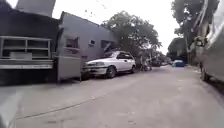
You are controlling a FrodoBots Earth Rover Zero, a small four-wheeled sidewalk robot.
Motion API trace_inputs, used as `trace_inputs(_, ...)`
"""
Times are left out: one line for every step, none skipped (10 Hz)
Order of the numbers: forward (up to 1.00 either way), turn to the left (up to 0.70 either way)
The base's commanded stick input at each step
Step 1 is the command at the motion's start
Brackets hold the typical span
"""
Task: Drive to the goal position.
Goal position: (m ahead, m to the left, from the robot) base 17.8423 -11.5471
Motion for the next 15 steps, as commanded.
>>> trace_inputs(0.7,-0.23)
trace_inputs(0.7,-0.27)
trace_inputs(0.7,-0.27)
trace_inputs(0.7,-0.27)
trace_inputs(0.7,-0.27)
trace_inputs(0.7,-0.27)
trace_inputs(0.7,-0.27)
trace_inputs(0.7,-0.27)
trace_inputs(0.7,-0.27)
trace_inputs(0.7,-0.27)
trace_inputs(0.7,-0.04)
trace_inputs(0.7,0.0)
trace_inputs(0.7,0.0)
trace_inputs(0.7,0.0)
trace_inputs(0.7,0.0)
